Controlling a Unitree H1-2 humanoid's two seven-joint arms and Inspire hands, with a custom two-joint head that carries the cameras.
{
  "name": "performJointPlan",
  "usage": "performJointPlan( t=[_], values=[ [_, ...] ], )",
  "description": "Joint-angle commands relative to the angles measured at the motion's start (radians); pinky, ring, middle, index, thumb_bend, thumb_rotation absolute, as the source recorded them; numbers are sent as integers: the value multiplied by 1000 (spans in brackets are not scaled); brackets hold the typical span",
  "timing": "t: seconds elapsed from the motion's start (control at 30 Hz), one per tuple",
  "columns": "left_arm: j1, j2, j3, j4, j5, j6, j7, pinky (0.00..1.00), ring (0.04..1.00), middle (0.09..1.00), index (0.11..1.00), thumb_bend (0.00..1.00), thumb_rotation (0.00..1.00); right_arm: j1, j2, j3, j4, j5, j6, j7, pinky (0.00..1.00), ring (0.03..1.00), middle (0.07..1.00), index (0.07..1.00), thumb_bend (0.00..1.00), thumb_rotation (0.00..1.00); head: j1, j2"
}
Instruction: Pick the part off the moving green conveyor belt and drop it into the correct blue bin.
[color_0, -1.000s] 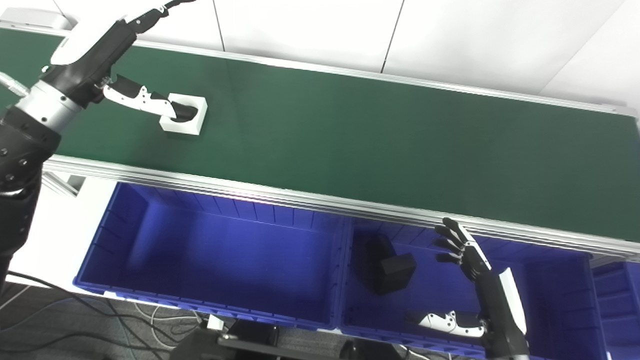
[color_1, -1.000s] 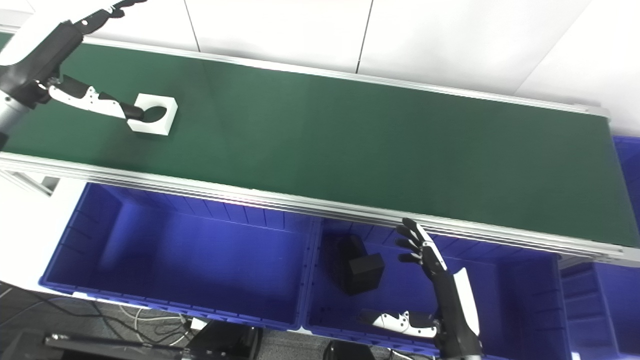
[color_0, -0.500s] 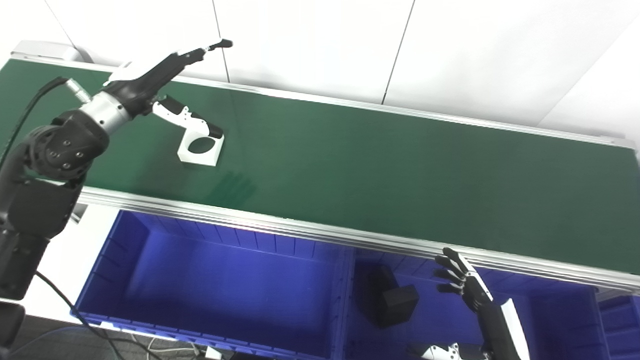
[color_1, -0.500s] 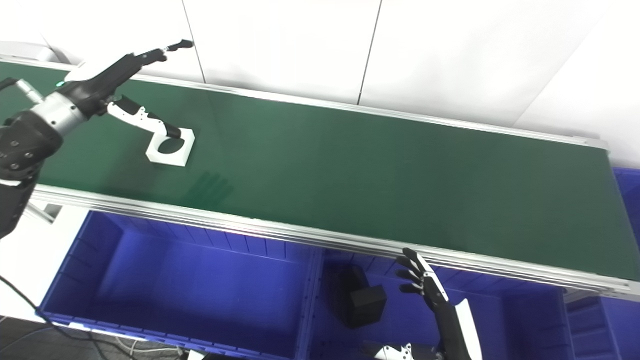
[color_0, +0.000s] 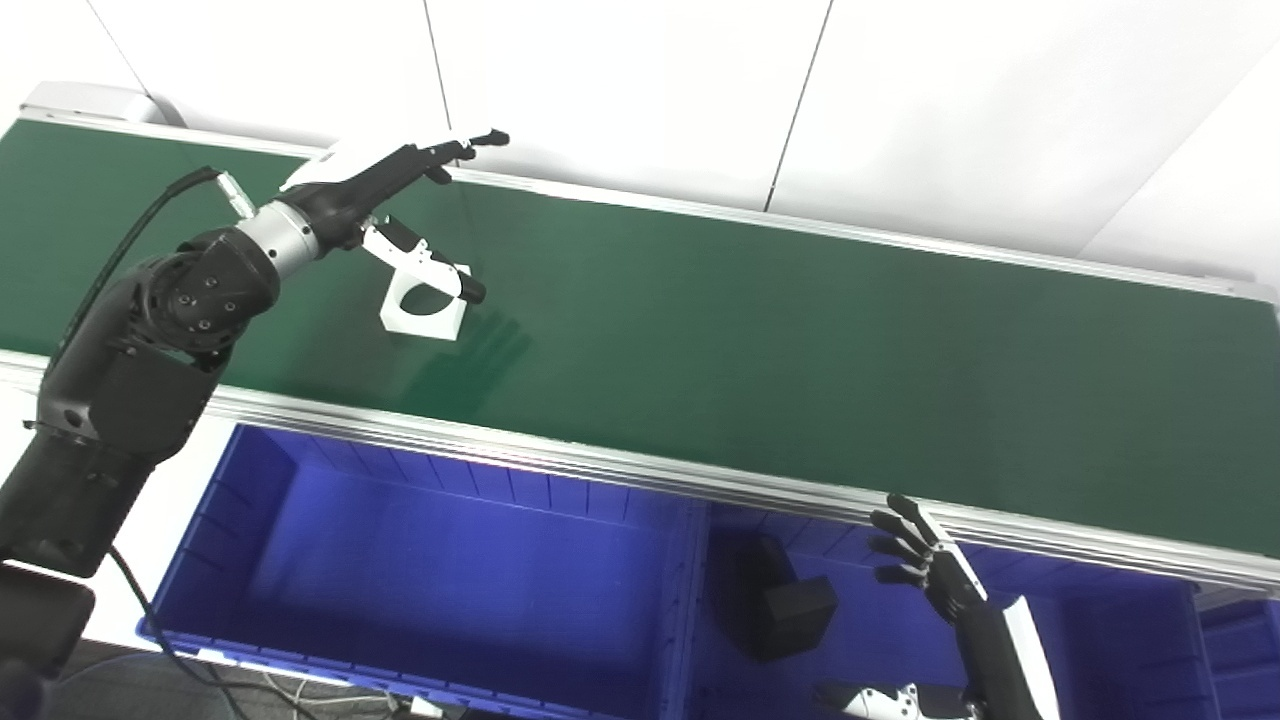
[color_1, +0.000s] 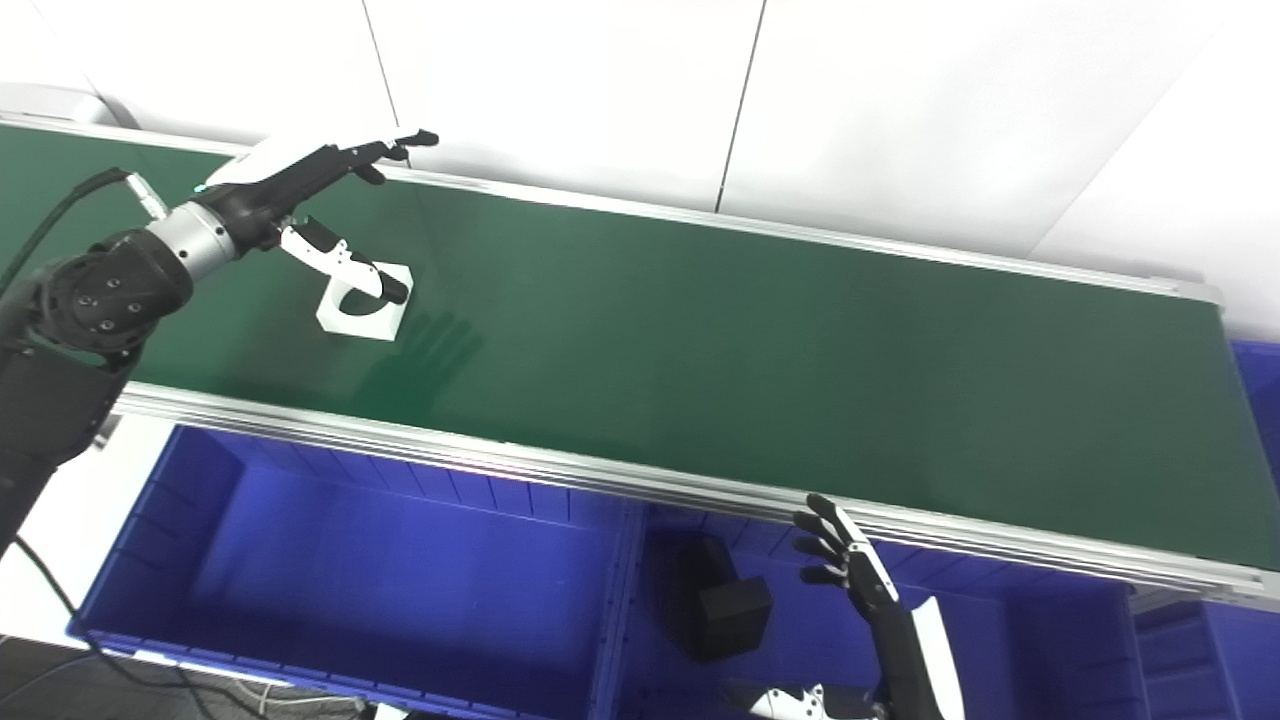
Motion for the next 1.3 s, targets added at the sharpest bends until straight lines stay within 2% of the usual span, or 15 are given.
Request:
performJointPlan(
  t=[0.0,0.13,0.27,0.4,0.53,0.8,0.93,1.07,1.13,1.27],
  values=[
    [-41,16,2,-2,-20,10,-13,875,960,964,938,979,314,4,7,-8,-14,3,-49,-15,673,788,845,903,1000,257,0,-1],
    [-39,21,-8,18,-34,13,-41,882,968,966,933,997,306,6,11,-9,-15,4,-51,-15,669,787,845,902,1000,253,4,-2],
    [-35,20,-20,36,-24,4,-40,858,957,969,927,1000,286,5,14,-9,-10,1,-62,-17,670,786,841,904,1000,258,2,-1],
    [-43,16,-41,63,12,12,-32,835,945,974,927,1000,253,7,15,-11,-11,-3,-65,-20,671,786,838,903,1000,265,2,2],
    [-56,19,-74,96,75,-11,-15,795,912,970,931,1000,232,10,17,-12,-13,-7,-66,-22,666,783,836,901,1000,273,4,1],
    [-60,-8,-95,149,148,-27,58,843,938,966,923,991,225,14,16,-14,-14,-3,-63,-20,668,777,835,903,1000,270,0,-9],
    [-64,-32,-107,186,194,-69,137,845,921,960,919,959,184,15,12,-13,-14,6,-61,-16,674,780,836,904,1000,262,-1,-11],
    [-73,-58,-118,209,243,-67,195,842,915,963,932,916,165,19,16,-16,-17,6,-58,-19,676,783,836,902,1000,260,-4,-7],
    [-81,-74,-120,224,258,-63,223,809,899,950,930,913,162,22,17,-17,-20,4,-56,-20,676,786,839,897,1000,271,3,-6],
    [-102,-101,-129,260,283,-60,271,820,898,944,927,880,174,26,20,-17,-25,9,-63,-21,683,788,834,900,1000,258,6,1]
  ],
)
